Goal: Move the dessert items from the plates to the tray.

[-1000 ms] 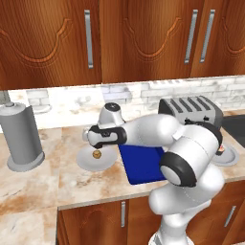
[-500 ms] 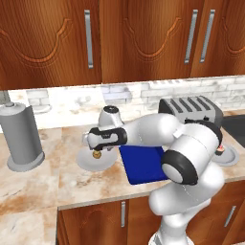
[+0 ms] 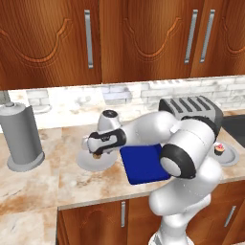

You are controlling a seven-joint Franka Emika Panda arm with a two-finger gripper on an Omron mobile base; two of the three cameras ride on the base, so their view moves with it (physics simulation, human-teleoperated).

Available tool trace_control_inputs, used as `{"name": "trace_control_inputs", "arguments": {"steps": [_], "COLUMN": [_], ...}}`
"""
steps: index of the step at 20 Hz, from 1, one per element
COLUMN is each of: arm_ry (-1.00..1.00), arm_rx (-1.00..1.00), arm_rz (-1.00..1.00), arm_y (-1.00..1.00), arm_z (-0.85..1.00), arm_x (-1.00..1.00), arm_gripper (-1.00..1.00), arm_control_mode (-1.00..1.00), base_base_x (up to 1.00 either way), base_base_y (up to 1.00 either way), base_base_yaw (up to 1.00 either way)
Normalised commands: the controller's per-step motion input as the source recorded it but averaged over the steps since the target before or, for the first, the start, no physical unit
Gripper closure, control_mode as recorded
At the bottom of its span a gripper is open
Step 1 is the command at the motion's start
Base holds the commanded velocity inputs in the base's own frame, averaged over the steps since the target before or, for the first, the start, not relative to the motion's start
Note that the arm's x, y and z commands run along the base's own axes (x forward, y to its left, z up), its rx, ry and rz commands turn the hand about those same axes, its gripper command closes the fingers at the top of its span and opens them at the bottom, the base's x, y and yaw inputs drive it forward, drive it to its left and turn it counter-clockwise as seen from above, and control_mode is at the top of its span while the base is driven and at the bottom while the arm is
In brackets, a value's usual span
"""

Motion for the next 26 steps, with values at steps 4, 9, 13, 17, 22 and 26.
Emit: {"name": "trace_control_inputs", "arguments": {"steps": [4,9,13,17,22,26], "arm_ry": [-0.05,-0.1,-0.03,0.0,0.0,0.0], "arm_rx": [-0.01,0.0,0.0,0.0,0.0,0.0], "arm_rz": [0.0,0.0,0.0,0.0,0.0,0.0], "arm_y": [0.11,0.14,0.01,0.0,0.0,-0.02], "arm_z": [-0.31,-0.23,-0.06,0.0,0.0,0.0], "arm_x": [0.15,0.21,0.33,0.06,0.23,0.0], "arm_gripper": [-1.0,-1.0,-1.0,-1.0,-1.0,-1.0], "arm_control_mode": [-1.0,-1.0,-1.0,-1.0,-1.0,-1.0], "base_base_x": [0.0,0.0,0.0,0.0,0.0,0.0], "base_base_y": [0.0,0.0,0.0,0.0,0.0,0.0], "base_base_yaw": [0.0,0.0,0.0,0.0,0.0,0.0]}}
